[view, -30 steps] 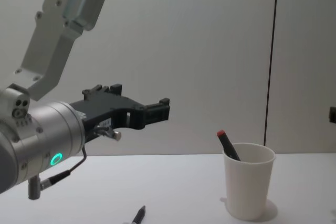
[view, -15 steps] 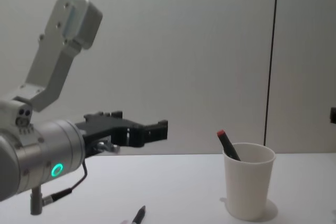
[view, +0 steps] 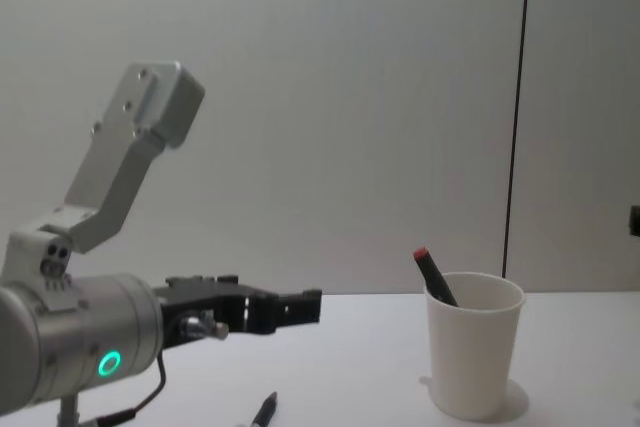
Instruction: Place the pen into the pen holder.
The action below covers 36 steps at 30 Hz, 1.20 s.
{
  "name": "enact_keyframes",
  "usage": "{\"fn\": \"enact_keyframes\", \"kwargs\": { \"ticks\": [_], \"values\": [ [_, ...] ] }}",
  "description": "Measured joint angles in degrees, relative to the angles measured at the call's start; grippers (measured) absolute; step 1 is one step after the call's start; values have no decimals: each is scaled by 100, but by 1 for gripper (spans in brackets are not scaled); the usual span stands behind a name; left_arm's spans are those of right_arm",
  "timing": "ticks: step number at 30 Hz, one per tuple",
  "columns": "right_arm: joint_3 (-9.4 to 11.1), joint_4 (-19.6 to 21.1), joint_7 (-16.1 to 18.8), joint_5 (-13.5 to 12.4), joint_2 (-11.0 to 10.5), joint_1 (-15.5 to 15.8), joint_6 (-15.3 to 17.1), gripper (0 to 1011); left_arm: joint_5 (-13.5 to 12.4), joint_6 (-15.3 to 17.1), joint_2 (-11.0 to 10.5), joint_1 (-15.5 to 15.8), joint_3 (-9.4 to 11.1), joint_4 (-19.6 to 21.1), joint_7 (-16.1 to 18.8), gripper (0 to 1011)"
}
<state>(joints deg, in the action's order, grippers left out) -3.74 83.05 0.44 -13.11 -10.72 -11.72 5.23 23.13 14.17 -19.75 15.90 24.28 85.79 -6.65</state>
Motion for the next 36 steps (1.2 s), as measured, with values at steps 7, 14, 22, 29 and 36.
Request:
{"fn": "enact_keyframes", "kwargs": {
  "ticks": [7,14,22,29,36],
  "values": [
    [0,0,1,0,0,0,0,1001,51,231,-5,-43,6,-29,-3,1008],
    [0,0,1,0,0,0,-1,1001,59,486,-16,-92,24,-41,33,1008],
    [0,0,1,0,0,0,0,1001,42,749,-23,-139,47,-72,83,1008],
    [-1,0,1,0,0,0,-1,1001,-38,925,-13,-147,63,-137,90,1008],
    [0,-1,1,0,0,0,-1,1001,-130,1060,19,-117,84,-266,44,1008]
  ]
}}
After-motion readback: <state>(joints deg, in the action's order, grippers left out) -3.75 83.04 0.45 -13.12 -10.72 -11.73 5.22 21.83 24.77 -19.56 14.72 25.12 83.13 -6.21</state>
